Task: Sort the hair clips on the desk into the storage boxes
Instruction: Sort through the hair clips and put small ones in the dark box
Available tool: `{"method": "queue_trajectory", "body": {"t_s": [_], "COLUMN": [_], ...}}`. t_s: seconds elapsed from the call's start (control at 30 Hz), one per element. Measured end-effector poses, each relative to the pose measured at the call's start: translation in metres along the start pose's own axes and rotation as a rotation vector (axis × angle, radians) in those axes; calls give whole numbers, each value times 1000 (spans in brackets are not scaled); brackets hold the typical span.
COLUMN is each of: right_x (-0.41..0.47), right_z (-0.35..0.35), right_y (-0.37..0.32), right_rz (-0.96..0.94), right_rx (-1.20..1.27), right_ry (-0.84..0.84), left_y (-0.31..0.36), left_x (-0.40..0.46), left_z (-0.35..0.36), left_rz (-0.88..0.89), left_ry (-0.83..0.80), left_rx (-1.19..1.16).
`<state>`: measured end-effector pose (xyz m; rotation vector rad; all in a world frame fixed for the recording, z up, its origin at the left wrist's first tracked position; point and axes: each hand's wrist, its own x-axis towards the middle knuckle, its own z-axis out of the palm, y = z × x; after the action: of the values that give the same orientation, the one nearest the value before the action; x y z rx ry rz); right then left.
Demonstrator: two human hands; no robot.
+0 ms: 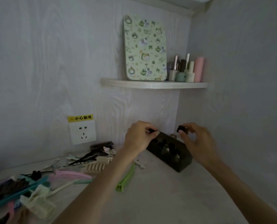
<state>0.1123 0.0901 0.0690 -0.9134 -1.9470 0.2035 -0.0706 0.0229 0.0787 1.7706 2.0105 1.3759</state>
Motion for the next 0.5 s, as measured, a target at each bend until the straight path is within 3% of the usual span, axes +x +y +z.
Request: {"method": "queue_trajectory", "body": {"t_s": [0.07, 0.17, 0.3, 0.5], "right_x": [4, 6, 6, -3], "right_z": [2, 6, 3, 13], "right_y": [13, 29, 36, 4], "right_rz": [-54, -45, 69, 112], "right_rx": [-53, -95, -50, -34], "right_ry": [-134, -366, -374, -406], "left_y": [6, 6, 4, -14], "left_x": [10, 19, 18, -24], "left_z": [18, 34, 30, -17], "left_rz": [2, -59, -110, -102], "left_ry": [-51, -272, -424, -368], "left_rx": [-43, -60, -71, 40]}}
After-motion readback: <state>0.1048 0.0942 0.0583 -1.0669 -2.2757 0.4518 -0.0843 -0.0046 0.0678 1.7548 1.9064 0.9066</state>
